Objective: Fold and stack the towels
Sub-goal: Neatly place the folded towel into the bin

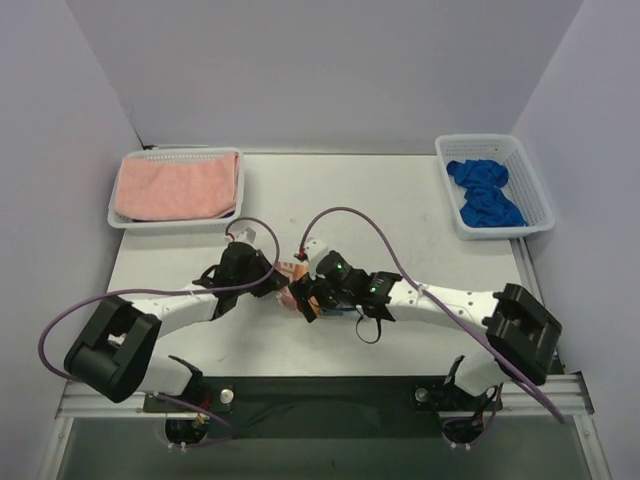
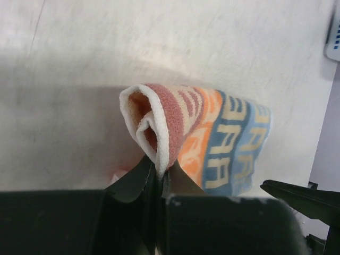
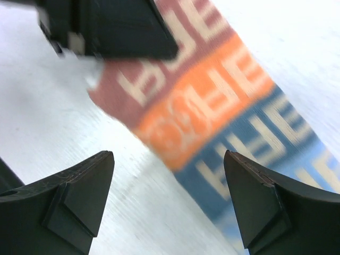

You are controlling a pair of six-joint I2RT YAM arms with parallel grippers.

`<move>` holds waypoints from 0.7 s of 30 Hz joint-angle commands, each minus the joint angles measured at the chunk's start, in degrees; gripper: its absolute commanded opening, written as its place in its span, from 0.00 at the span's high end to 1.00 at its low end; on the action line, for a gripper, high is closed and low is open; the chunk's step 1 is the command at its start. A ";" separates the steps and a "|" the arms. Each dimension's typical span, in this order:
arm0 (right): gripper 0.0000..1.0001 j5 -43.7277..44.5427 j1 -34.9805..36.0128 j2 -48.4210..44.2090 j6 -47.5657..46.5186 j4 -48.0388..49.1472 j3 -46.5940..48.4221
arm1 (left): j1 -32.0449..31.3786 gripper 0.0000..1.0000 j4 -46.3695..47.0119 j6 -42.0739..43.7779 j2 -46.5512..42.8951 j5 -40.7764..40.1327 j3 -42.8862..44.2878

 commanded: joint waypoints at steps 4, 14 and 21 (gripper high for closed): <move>0.13 10.37 -3.81 -14.46 0.25 -9.38 -8.56 | 2.49 1.00 -9.46 18.10 -0.46 -1.25 17.12; 0.14 13.89 -9.08 -29.50 1.66 -15.99 -16.58 | 14.26 1.00 -25.29 30.41 7.97 3.85 46.12; 0.14 13.37 -11.37 -31.79 1.83 -17.75 -17.02 | 21.30 1.00 -39.69 38.15 16.77 8.32 68.36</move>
